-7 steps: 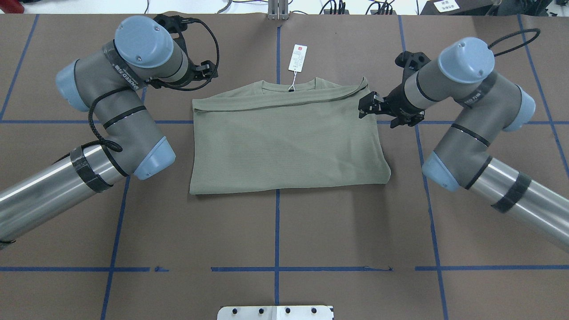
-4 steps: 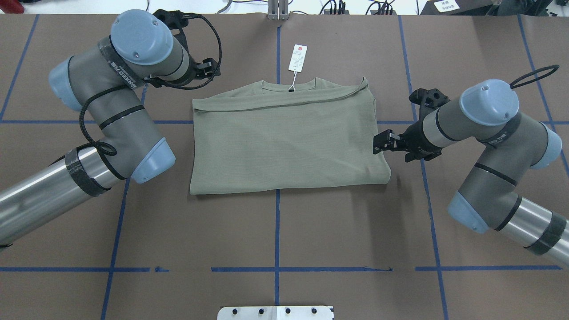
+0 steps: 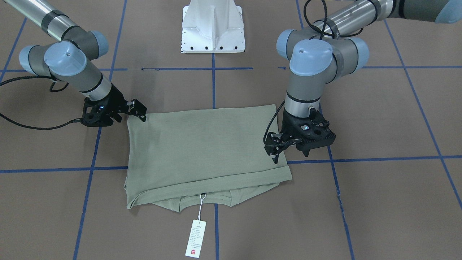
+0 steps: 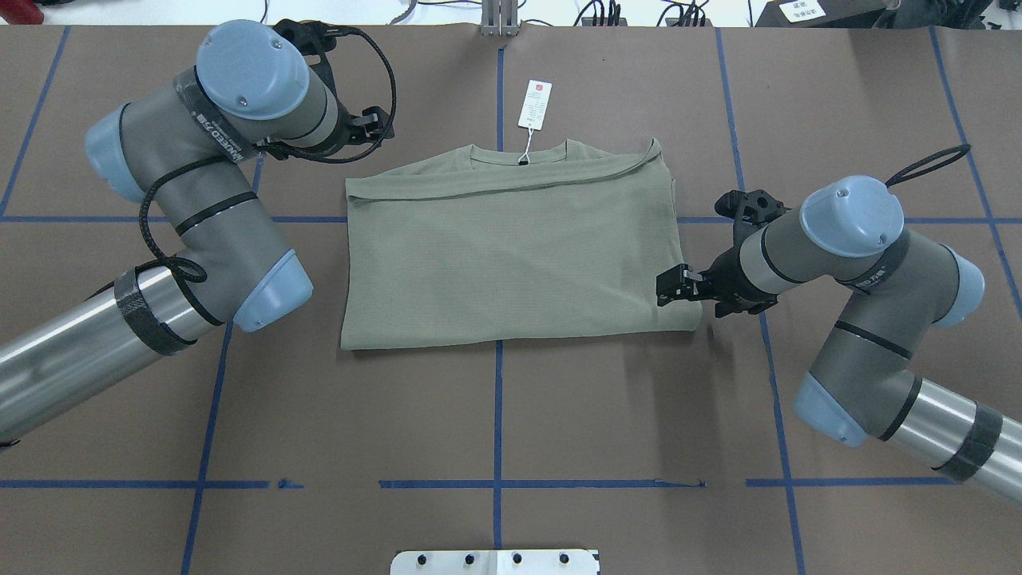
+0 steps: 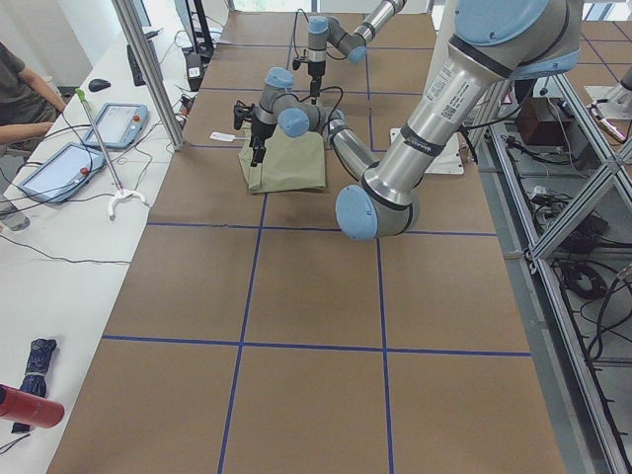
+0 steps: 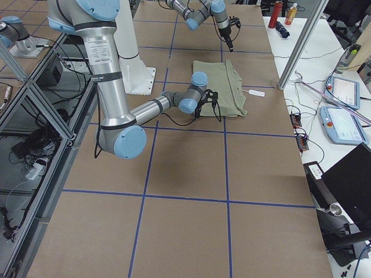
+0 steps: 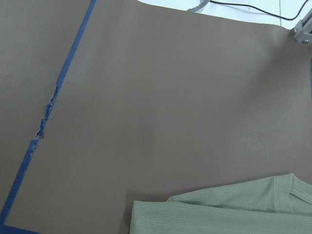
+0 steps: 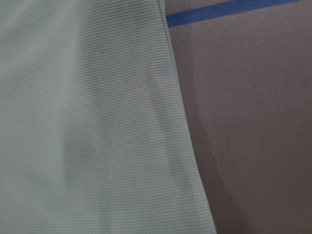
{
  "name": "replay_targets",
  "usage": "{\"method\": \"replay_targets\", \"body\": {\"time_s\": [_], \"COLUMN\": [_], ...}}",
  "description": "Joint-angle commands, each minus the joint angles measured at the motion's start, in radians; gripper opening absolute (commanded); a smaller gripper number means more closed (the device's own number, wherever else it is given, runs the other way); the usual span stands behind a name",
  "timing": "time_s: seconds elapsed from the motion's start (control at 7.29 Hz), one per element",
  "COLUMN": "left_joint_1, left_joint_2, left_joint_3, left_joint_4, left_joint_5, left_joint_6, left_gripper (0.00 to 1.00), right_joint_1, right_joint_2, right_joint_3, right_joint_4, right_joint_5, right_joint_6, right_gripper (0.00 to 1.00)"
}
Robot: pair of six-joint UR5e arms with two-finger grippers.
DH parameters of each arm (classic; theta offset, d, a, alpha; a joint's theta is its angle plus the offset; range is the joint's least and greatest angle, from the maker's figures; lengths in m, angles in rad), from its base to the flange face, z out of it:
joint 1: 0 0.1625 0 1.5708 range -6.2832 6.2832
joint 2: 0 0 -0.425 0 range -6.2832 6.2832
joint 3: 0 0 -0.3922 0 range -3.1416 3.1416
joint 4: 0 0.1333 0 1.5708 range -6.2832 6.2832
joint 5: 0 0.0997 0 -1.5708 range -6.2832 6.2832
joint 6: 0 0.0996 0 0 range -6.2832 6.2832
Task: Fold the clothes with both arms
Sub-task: 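Lower the right gripper and grasp the folded shirt's corner nearest the robot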
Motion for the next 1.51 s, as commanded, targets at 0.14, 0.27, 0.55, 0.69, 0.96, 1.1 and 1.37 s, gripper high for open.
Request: {"method": "replay_targets", "body": {"time_s": [0.14,0.27,0.55,0.69,0.96,1.1,1.37], "left_joint_1": [0.000,0.000,0.002,0.003,0.003,0.003,0.003], "left_joint_2": [0.002,0.011,0.022,0.024,0.021,0.021,0.021], "left_joint_3": [-0.010,-0.015,-0.022,-0.024,-0.025,-0.033,-0.041], "left_joint_4": [0.000,0.000,-0.002,-0.003,-0.002,-0.002,0.000], "left_joint_5": [0.001,0.001,0.001,0.002,0.002,0.002,0.004], "left_joint_6": [0.000,0.000,0.002,0.003,0.002,0.002,0.000], "left_gripper": [1.00,1.00,1.00,1.00,1.00,1.00,1.00], "right_joint_1": [-0.010,-0.009,-0.007,-0.006,-0.004,-0.010,-0.100], "right_joint_2": [-0.005,-0.006,-0.011,-0.012,-0.028,-0.070,-0.231], "right_joint_3": [-0.001,0.001,-0.001,0.005,0.028,0.074,0.256], "right_joint_4": [0.000,0.000,0.002,0.002,0.003,0.005,0.009], "right_joint_5": [0.001,-0.001,0.002,0.009,0.012,0.015,0.030], "right_joint_6": [-0.003,-0.012,-0.017,-0.018,-0.018,-0.018,-0.003], "right_gripper": [0.64,0.14,0.00,0.00,0.00,0.00,0.00]}}
